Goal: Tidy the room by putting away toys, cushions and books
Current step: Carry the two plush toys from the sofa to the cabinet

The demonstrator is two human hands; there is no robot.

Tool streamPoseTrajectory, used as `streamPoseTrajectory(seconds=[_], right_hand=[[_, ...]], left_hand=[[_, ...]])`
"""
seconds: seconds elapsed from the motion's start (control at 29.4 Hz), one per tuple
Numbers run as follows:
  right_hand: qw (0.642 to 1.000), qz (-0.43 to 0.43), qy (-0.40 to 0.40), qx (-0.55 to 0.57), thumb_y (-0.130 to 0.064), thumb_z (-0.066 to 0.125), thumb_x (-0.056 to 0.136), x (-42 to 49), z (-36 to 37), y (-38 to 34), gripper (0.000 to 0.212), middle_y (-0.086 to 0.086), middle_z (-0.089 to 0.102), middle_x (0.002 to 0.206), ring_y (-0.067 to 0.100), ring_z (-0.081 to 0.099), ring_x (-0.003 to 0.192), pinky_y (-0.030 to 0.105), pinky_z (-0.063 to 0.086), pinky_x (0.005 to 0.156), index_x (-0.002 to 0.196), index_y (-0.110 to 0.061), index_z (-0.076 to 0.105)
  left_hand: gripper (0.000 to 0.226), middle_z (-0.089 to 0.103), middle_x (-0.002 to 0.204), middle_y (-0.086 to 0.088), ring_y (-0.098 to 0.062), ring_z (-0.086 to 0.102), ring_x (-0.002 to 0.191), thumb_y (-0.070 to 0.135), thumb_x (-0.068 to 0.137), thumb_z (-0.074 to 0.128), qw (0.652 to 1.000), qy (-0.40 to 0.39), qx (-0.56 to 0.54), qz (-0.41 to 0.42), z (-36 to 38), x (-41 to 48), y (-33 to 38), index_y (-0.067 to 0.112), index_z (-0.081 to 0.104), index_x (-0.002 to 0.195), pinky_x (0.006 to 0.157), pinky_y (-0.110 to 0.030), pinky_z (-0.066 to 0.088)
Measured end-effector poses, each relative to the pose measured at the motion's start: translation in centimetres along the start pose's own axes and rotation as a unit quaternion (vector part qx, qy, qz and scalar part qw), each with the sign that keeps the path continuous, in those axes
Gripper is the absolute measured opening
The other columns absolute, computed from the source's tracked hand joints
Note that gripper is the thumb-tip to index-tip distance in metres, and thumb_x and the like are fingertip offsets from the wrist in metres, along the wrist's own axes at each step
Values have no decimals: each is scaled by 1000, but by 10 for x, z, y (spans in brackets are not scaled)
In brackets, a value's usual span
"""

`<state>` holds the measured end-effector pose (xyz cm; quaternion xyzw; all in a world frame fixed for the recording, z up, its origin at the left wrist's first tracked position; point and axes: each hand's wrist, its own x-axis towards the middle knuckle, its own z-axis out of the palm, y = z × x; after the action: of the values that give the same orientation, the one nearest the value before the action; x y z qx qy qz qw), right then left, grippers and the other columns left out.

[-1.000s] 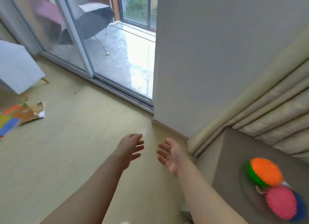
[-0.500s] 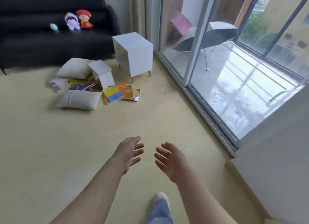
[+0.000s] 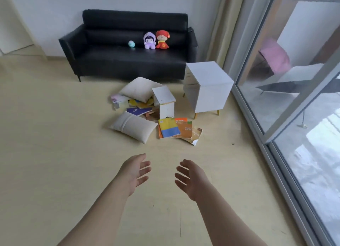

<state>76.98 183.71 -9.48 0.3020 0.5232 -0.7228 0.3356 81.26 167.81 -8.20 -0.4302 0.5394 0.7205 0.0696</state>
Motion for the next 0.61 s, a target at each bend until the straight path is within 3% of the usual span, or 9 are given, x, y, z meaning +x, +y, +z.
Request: streamPoseTrajectory(seconds=[0.17, 0.34, 0.48, 0.61], right_hand=[[998, 23, -27, -59, -23, 52, 94, 54, 75, -35, 13, 4, 61, 94, 22, 58, 85, 35, 46, 79, 91, -13, 60], [993, 40, -46, -98, -22, 52, 94, 122, 168, -58, 13, 5, 61, 97, 21, 58, 83, 34, 47, 81, 90, -12, 59], [988, 52, -63, -133, -21, 52, 93, 189, 289, -78, 12, 5, 62, 93, 21, 58, 81, 31, 47, 71, 88, -12, 58], [991, 54, -54, -110, -24, 53, 93, 221, 364, -105, 13, 5, 63, 94, 21, 59, 83, 31, 47, 65, 92, -13, 59]], left_hand=[[20, 64, 92, -3, -17, 60, 79, 26, 94, 53, 997, 39, -71, -20, -30, 53, 44, 18, 55, 113, 67, -31, 46], [19, 64, 92, -2, -17, 60, 81, 28, 94, 53, 993, 63, -99, -22, -73, 126, 102, 18, 56, 109, 65, -30, 47], [11, 63, 90, -1, -16, 60, 80, 29, 95, 52, 994, 72, -83, -14, -133, 215, 182, 20, 56, 97, 70, -30, 46], [10, 62, 88, 0, -15, 59, 80, 29, 95, 51, 994, 81, -79, -7, -168, 258, 244, 21, 55, 90, 69, -30, 45]])
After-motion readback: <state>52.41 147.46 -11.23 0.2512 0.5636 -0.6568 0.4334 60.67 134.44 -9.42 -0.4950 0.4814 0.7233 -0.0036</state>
